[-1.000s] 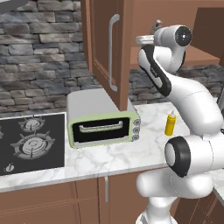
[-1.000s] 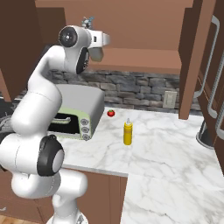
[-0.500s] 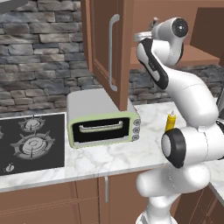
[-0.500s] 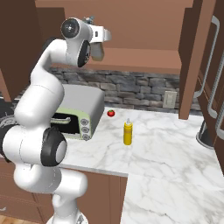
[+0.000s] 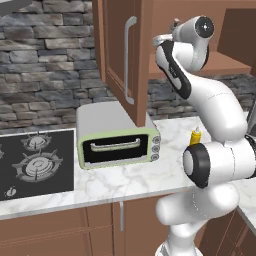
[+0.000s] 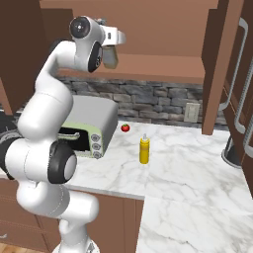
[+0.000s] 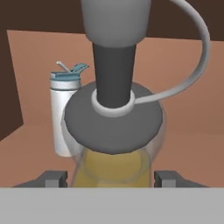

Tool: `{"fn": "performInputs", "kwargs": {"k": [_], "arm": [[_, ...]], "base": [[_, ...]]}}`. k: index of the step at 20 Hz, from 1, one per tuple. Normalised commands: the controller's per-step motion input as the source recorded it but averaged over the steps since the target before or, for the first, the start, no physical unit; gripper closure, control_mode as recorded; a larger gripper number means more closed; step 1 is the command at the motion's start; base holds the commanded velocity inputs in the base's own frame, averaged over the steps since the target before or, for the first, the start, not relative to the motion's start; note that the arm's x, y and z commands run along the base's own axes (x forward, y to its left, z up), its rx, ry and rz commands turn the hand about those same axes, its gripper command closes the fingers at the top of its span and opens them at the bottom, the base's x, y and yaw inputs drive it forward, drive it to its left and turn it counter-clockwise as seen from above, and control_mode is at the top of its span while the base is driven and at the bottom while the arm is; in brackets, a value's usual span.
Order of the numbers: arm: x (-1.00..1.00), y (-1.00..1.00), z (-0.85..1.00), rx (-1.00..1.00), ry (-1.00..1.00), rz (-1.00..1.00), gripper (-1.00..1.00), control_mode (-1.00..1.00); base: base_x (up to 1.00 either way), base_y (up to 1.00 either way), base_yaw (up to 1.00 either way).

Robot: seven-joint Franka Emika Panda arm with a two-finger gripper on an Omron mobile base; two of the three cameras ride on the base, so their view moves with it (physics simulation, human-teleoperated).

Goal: Pick the mustard and oil and vinegar bottle from the counter and place them in the cabinet.

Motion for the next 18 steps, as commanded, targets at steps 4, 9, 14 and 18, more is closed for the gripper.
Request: {"fn": "performInputs", "kwargs": {"k": [4, 9, 14, 18], "arm": [[0.09, -0.03, 0.00, 0.00, 0.00, 0.00, -1.00, -1.00], [0.15, -0.02, 0.00, 0.00, 0.00, 0.01, -1.00, -1.00], [0.21, -0.09, 0.06, 0.00, -0.04, 0.03, -1.00, -1.00], [-0.01, -0.17, 0.21, 0.00, -0.15, 0.05, -1.00, -1.00]], "base": [[0.00, 0.00, 0.00], [0.00, 0.00, 0.00], [0.00, 0.00, 0.00], [0.00, 0.00, 0.00]]}}
